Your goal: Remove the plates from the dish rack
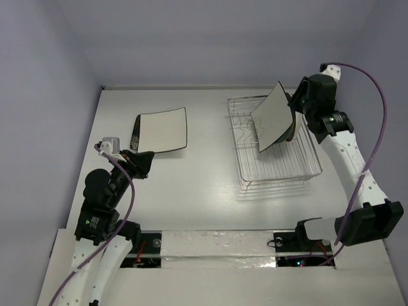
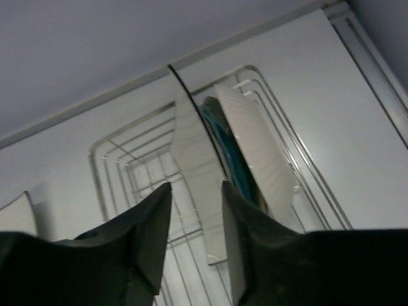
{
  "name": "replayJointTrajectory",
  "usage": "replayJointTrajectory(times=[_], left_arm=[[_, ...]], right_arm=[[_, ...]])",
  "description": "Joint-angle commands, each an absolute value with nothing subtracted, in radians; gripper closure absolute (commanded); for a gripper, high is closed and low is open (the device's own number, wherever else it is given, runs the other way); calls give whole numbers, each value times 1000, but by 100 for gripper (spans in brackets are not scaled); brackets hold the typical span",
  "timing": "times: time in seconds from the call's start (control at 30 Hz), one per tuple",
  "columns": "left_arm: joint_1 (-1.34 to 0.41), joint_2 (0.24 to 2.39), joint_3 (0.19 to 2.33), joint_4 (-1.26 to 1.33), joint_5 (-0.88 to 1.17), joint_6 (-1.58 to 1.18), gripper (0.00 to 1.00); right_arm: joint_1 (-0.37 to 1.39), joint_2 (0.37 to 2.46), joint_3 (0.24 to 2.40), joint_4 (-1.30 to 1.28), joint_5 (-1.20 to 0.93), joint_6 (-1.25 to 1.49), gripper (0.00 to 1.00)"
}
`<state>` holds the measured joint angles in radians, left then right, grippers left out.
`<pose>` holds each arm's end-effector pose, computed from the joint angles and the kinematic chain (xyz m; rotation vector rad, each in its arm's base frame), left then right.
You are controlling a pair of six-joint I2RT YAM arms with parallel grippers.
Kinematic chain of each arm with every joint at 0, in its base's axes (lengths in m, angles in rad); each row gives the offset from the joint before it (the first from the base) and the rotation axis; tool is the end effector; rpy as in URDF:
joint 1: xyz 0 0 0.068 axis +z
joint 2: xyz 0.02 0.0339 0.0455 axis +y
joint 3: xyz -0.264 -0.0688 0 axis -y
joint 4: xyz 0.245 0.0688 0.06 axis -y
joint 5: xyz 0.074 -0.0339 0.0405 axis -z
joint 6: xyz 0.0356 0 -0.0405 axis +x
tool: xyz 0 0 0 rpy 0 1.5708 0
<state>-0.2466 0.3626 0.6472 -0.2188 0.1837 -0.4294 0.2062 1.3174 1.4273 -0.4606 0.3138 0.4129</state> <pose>0.0956 -0.0308 0.3407 0.0103 1.5444 -0.6779 0.2881 0.0490 0.4185 0.4037 1.8622 0.1179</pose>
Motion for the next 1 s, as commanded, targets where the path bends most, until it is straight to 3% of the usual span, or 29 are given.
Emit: replayJointTrajectory(times=[0.0,0.03,0.1,0.27,0.57,0.73,0.9,0.97], left_arm=[[-241,367,655,-166,196,-425,92],[-241,367,657,-169,198,-425,88],[-241,368,657,-167,201,-423,84],[-241,370,657,-167,202,-425,80],[-241,370,657,-167,201,-423,79],[-241,370,657,-167,202,-425,78],[-241,368,655,-167,201,-426,78],[-241,368,657,-167,201,-426,78]], right_arm=[[154,1341,1407,-549,298,322,53],[135,1362,1413,-555,290,308,48],[85,1388,1414,-548,226,296,46],[74,1446,1417,-534,172,270,49],[74,1459,1399,-502,52,284,76],[83,1451,1394,-495,8,285,87],[112,1482,1420,-494,-55,288,86],[124,1521,1430,-500,-54,285,78]])
